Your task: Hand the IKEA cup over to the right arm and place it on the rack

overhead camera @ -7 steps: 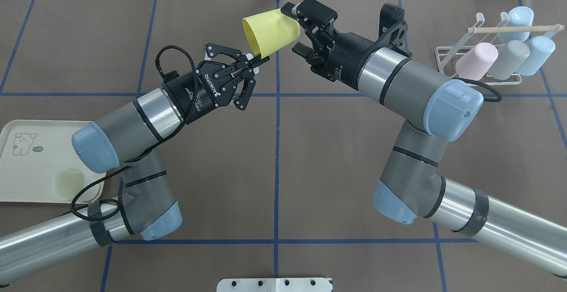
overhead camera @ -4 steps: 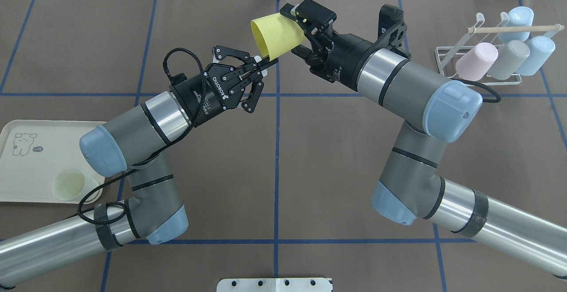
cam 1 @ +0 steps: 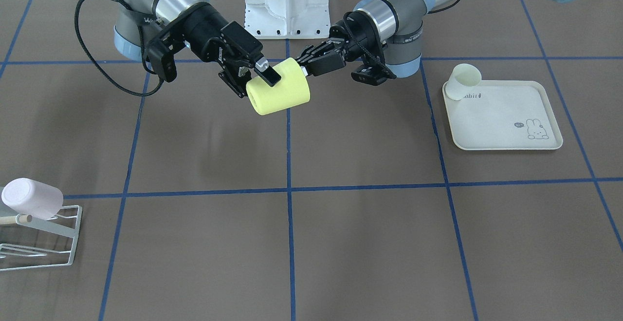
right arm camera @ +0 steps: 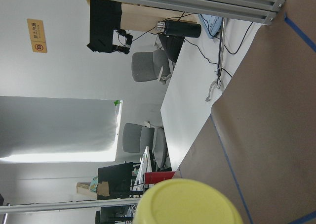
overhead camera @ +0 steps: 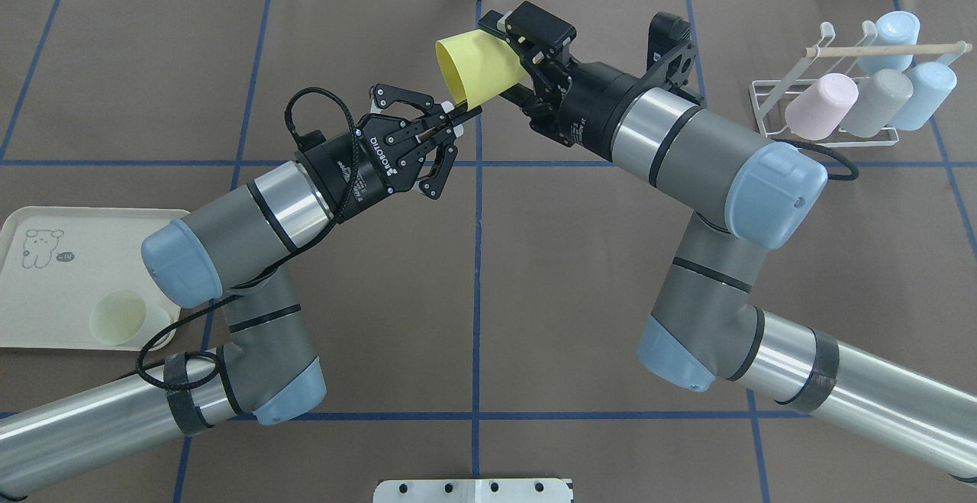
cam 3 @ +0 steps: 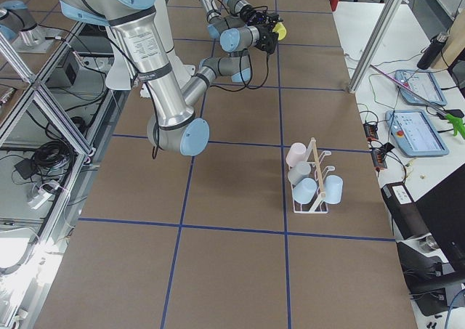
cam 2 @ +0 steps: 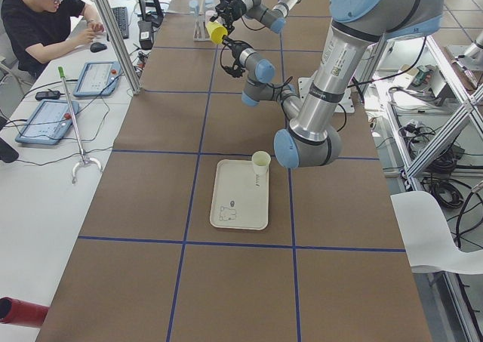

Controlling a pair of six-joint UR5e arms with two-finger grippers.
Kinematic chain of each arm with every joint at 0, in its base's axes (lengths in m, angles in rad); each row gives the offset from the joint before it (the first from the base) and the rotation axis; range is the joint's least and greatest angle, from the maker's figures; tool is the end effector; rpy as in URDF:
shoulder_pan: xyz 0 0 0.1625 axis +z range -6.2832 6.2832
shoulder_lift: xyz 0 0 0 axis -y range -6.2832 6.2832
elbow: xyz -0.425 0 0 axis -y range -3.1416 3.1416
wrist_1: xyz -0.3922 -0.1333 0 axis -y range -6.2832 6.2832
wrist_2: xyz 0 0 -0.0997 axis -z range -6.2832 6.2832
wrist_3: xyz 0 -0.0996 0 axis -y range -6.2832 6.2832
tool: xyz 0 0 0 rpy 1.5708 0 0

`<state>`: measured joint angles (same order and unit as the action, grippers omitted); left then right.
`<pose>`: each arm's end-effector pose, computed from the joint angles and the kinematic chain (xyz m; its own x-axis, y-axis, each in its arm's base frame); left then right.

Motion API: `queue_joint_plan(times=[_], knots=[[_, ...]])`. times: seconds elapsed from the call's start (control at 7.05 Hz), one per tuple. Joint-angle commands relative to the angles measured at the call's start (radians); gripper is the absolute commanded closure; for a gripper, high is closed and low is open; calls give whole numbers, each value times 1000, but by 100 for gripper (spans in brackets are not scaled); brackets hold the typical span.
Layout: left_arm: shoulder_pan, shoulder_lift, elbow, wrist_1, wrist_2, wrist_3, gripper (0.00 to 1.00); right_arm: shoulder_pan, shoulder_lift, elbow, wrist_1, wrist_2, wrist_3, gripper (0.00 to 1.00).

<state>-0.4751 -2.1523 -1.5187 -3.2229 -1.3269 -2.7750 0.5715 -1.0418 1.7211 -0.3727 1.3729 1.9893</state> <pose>0.4562 -0.4116 0.1825 -0.7614 -0.6271 -0.1644 -0.2539 0.5218 -0.8144 -0.4074 -0.4437 0.1585 -0.5115 0.1448 0.8470 -0.5255 0.7272 -0.4417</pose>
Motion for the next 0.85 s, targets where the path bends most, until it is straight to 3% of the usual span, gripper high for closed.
queue_joint_plan(times=[0.0, 0.14, 0.28, 0.43, 0.57, 0.71], knots=[[3, -1, -1, 0, 0, 0, 100, -1, 0, 0, 0, 0, 0, 3], [3, -3, -1, 0, 2, 0, 100, -1, 0, -2, 0, 0, 5, 21], [3, -3, -3, -1, 0, 3, 100, -1, 0, -2, 0, 0, 20, 92], [4, 2, -1, -5, 2, 8, 49, 1, 0, -2, 9, 0, 31, 100], [6, -3, -1, -3, 2, 94, 1, 7, 17, -12, 11, 0, 40, 100], [16, -1, -3, -3, 5, 151, 0, 8, 38, -30, 11, 0, 42, 100]])
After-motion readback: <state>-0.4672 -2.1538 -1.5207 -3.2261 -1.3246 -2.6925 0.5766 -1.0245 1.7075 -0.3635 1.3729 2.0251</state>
